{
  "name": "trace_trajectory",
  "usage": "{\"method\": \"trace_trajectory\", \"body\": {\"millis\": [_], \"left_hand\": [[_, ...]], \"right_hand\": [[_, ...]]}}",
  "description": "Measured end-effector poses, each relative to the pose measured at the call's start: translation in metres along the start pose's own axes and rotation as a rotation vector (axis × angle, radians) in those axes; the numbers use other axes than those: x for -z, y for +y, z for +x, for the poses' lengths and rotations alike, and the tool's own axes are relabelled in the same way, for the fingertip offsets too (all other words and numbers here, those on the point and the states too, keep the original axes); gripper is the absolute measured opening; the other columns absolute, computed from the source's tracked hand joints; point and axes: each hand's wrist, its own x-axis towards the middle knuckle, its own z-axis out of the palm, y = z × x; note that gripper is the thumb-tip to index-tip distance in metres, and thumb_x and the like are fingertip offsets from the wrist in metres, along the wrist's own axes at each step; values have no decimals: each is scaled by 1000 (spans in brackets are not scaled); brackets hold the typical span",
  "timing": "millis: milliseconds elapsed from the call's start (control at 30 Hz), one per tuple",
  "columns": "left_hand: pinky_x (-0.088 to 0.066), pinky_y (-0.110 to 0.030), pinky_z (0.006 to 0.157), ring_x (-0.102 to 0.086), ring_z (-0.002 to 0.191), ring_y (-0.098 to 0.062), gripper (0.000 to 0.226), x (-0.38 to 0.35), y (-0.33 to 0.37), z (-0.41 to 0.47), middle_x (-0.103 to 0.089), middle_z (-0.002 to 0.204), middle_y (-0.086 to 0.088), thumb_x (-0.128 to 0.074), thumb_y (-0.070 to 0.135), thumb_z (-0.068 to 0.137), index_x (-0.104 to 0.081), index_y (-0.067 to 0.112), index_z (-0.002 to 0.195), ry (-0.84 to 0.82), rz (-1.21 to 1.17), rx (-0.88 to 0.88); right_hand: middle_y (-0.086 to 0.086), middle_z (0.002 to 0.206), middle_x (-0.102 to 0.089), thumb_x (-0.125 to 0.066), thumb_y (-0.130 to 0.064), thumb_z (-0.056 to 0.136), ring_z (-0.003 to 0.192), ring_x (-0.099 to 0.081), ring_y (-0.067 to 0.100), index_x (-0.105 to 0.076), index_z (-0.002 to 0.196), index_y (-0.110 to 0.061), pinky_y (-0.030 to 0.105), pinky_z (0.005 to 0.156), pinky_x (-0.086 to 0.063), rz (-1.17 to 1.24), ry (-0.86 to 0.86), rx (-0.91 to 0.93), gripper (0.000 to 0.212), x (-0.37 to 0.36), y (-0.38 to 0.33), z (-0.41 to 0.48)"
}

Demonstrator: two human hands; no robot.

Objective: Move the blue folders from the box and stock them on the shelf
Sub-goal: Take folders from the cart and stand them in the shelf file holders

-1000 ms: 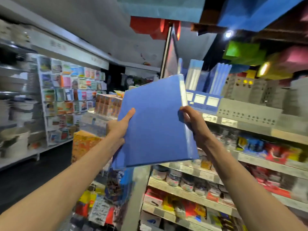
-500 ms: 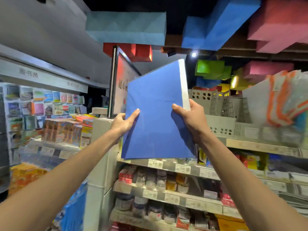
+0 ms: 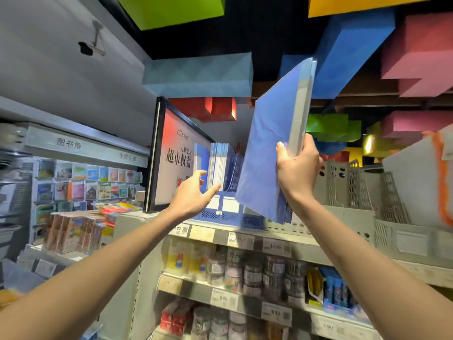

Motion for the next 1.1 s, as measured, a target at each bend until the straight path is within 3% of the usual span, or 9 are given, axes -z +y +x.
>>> {"method": "trace_trajectory", "body": {"millis": [67, 233, 367, 467, 700, 867, 1000, 1100], "left_hand": [[-46, -47, 105, -57, 124, -24, 60, -6, -2, 16, -60, 137, -8, -54, 54, 97, -45, 19, 144, 11, 0, -22], [-44, -40, 104, -57, 125, -26, 52, -31, -25, 64, -61, 136, -9, -54, 50, 99, -48, 20, 141, 49, 25, -75], [-43, -38, 98, -57, 126, -30, 53, -54, -50, 110, -59, 139, -10, -55, 49, 98, -47, 20, 143, 81, 47, -114], [-41, -41, 104, -53, 129, -31, 57, -76, -72, 153, -54, 143, -11, -54, 51, 97, -44, 22, 145, 83, 63, -150], [-20, -50, 121, -18, 152, -32, 74, -129, -103, 218, -20, 165, -15, -55, 55, 95, -24, 30, 158, 153, -25, -167], [-24, -53, 118, -22, 151, -33, 83, -150, -117, 235, -8, 167, -8, -56, 57, 94, -10, 36, 160, 179, -72, -236], [-24, -55, 118, -23, 150, -29, 78, -164, -129, 238, -3, 168, 2, -48, 62, 96, -6, 42, 159, 238, -87, -274], [-22, -53, 118, -23, 149, -29, 72, -171, -131, 237, 2, 169, 4, -42, 62, 98, -6, 44, 158, 274, -65, -300]], "right_hand": [[-15, 70, -50, -62, -19, 92, 71, -46, 3, -51, 88, -16, 15, 59, -30, -4, 22, -7, 12, -14, 8, 8], [-8, 80, -53, -59, -21, 94, 85, -42, 19, -56, 100, -10, 22, 60, -25, -42, 63, -10, 13, -62, 32, 23], [2, 86, -56, -60, -19, 94, 72, -40, 17, -56, 105, -6, 23, 62, -24, -113, 85, 59, 17, -104, 51, 34], [4, 81, -56, -61, -17, 92, 74, -44, 23, -57, 103, -5, 26, 63, -26, -155, 92, 93, 17, -135, 68, 45], [6, 83, -60, -62, -18, 94, 76, -54, 28, -58, 109, -10, 35, 66, -43, -215, 91, 110, 18, -194, 109, 56], [0, 85, -54, -58, -19, 98, 84, -50, 24, -55, 119, -11, 45, 76, -51, -229, 84, 91, 23, -223, 138, 57], [1, 84, -56, -57, -20, 99, 77, -54, 24, -54, 122, -11, 39, 66, -50, -226, 65, 89, 25, -243, 165, 60], [-2, 79, -55, -56, -19, 99, 66, -54, 15, -54, 122, -12, 21, 56, -44, -222, 55, 92, 24, -256, 181, 59]]}}
